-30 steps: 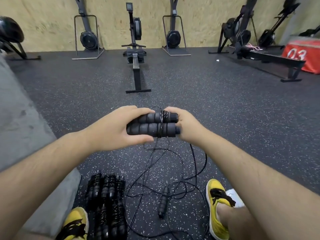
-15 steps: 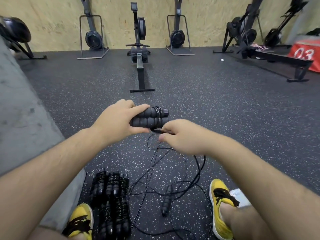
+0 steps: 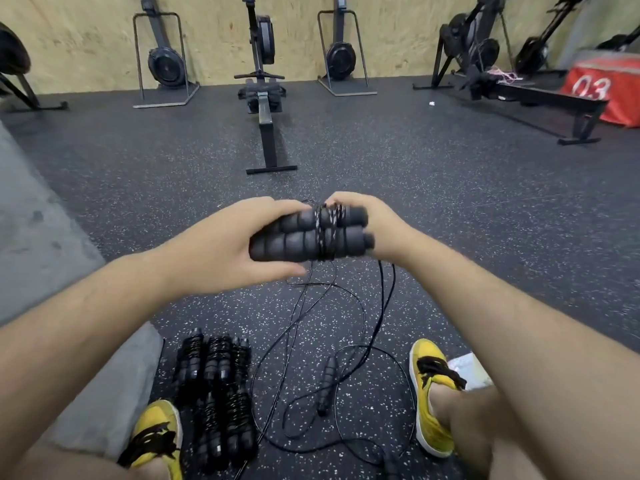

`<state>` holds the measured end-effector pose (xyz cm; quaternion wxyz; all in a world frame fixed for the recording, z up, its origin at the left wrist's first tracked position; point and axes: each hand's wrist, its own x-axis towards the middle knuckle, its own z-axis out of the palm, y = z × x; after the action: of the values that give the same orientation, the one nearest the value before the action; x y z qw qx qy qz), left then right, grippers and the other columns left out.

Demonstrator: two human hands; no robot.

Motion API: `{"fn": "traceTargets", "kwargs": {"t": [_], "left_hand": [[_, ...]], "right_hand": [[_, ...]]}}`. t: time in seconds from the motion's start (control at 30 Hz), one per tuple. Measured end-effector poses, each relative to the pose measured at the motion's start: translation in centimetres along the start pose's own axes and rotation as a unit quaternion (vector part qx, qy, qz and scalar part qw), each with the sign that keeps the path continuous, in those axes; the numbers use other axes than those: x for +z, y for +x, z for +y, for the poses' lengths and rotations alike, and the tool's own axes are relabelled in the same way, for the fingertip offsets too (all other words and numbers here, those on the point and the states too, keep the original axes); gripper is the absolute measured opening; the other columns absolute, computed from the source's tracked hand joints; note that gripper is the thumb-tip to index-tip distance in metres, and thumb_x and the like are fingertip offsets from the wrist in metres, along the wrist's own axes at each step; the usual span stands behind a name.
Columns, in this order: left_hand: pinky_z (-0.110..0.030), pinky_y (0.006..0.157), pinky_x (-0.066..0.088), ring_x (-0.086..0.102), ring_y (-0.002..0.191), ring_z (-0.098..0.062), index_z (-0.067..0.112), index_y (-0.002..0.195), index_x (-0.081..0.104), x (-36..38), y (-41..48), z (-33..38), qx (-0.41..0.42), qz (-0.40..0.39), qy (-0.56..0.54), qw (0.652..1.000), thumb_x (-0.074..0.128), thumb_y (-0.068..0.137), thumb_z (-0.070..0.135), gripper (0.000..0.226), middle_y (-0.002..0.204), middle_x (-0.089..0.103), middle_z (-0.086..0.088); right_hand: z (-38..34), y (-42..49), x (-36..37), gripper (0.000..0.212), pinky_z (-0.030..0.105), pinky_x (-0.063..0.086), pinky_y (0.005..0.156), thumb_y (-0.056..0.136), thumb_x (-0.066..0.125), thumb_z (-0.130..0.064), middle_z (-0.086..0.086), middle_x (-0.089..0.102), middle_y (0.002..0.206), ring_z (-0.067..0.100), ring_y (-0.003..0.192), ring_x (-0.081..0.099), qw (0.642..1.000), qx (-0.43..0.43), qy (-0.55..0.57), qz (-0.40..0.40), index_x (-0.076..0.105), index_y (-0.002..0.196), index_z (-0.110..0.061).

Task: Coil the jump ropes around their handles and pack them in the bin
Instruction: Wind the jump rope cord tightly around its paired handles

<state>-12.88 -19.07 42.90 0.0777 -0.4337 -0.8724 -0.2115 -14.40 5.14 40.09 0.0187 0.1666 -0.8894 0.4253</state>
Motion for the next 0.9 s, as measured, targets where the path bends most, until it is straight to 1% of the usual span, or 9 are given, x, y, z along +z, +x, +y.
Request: {"fn": "traceTargets", "kwargs": {"t": [0.07, 0.13, 0.2, 0.27, 0.43, 0.6, 0.7, 0.83, 0.9], "left_hand": [[-0.017, 0.093, 0.039, 0.054, 0.104, -0.003, 0.029, 0.142, 0.047, 0.0, -0.1, 0.1, -0.013, 0.026, -0.005, 1.000, 0.071, 0.083, 0.060, 0.071, 0.111, 0.060, 0.011], [-0.022, 0.090, 0.037, 0.050, 0.097, -0.008, 0.025, 0.143, 0.047, 0.2, 0.2, -0.8, -0.026, 0.056, 0.050, 0.997, 0.069, 0.082, 0.060, 0.074, 0.104, 0.057, 0.008], [-0.029, 0.086, 0.035, 0.048, 0.094, -0.015, 0.023, 0.141, 0.050, 0.3, 0.4, -2.5, -0.075, 0.086, 0.081, 0.990, 0.069, 0.079, 0.061, 0.075, 0.098, 0.054, 0.005], [-0.034, 0.087, 0.036, 0.049, 0.096, -0.023, 0.023, 0.140, 0.052, 0.3, 0.4, -4.4, -0.125, 0.104, 0.096, 0.982, 0.076, 0.077, 0.061, 0.077, 0.097, 0.055, -0.001], [-0.049, 0.095, 0.044, 0.044, 0.101, -0.027, 0.030, 0.146, 0.047, 0.6, -0.2, -6.6, -0.168, 0.054, 0.167, 0.970, 0.081, 0.074, 0.053, 0.083, 0.109, 0.055, -0.004], [-0.041, 0.087, 0.044, 0.044, 0.098, -0.022, 0.038, 0.141, 0.052, 1.0, -0.1, -5.3, -0.091, -0.016, 0.207, 0.974, 0.085, 0.070, 0.051, 0.080, 0.111, 0.058, 0.002], [-0.040, 0.089, 0.042, 0.042, 0.096, -0.017, 0.038, 0.142, 0.053, 1.1, -0.3, -4.1, -0.035, -0.069, 0.141, 0.987, 0.089, 0.067, 0.047, 0.084, 0.107, 0.056, 0.009], [-0.027, 0.091, 0.035, 0.042, 0.100, -0.014, 0.031, 0.139, 0.055, -0.5, -0.4, -2.5, -0.017, -0.047, 0.049, 0.998, 0.090, 0.068, 0.042, 0.080, 0.104, 0.054, 0.015], [-0.016, 0.094, 0.033, 0.045, 0.106, -0.008, 0.033, 0.136, 0.054, -1.3, -0.7, -2.0, -0.026, -0.034, 0.007, 0.999, 0.090, 0.067, 0.044, 0.078, 0.106, 0.054, 0.022]], "right_hand": [[-0.2, -0.3, 1.9, 0.032, 0.017, 0.040, 0.066, 0.097, 0.044, 0.002, -0.002, 0.061, 0.083, 0.013, 0.075, 0.054, 0.996, 0.048, -0.065, -0.045, 0.061, 0.082, -0.021], [-1.0, -0.9, 3.9, 0.026, 0.026, 0.041, 0.069, 0.104, 0.038, -0.012, 0.002, 0.061, 0.087, 0.019, 0.077, 0.055, 0.995, 0.038, -0.080, -0.051, 0.062, 0.092, -0.014], [-2.5, -1.8, 5.2, 0.031, 0.030, 0.040, 0.066, 0.107, 0.034, -0.032, -0.004, 0.057, 0.081, 0.016, 0.074, 0.053, 0.997, 0.049, -0.035, -0.047, 0.058, 0.093, -0.019], [-3.7, -2.4, 5.9, 0.035, 0.031, 0.041, 0.069, 0.107, 0.032, -0.038, -0.007, 0.055, 0.081, 0.016, 0.078, 0.054, 0.995, 0.059, -0.051, -0.065, 0.060, 0.099, -0.017], [-5.4, -3.4, 4.3, 0.034, 0.034, 0.048, 0.078, 0.105, 0.039, -0.038, -0.001, 0.064, 0.090, 0.019, 0.086, 0.061, 0.989, 0.025, -0.123, -0.079, 0.064, 0.099, -0.017], [-5.2, -2.3, 0.9, 0.027, 0.033, 0.042, 0.066, 0.101, 0.050, -0.041, -0.008, 0.055, 0.073, 0.019, 0.076, 0.051, 0.962, -0.070, -0.263, 0.016, 0.066, 0.094, -0.020], [-4.3, -0.8, 0.1, 0.021, 0.030, 0.042, 0.065, 0.097, 0.058, -0.044, -0.012, 0.057, 0.071, 0.012, 0.073, 0.051, 0.957, -0.109, -0.266, 0.028, 0.070, 0.094, -0.026], [-2.0, 0.7, -0.2, 0.019, 0.020, 0.042, 0.065, 0.098, 0.059, -0.036, -0.018, 0.060, 0.066, -0.003, 0.064, 0.051, 0.991, -0.076, -0.106, 0.018, 0.066, 0.081, -0.033], [-1.5, 0.5, 0.4, 0.029, 0.025, 0.045, 0.069, 0.099, 0.058, -0.022, -0.012, 0.059, 0.071, -0.002, 0.067, 0.051, 0.997, -0.067, -0.021, 0.006, 0.060, 0.074, -0.036]]}}
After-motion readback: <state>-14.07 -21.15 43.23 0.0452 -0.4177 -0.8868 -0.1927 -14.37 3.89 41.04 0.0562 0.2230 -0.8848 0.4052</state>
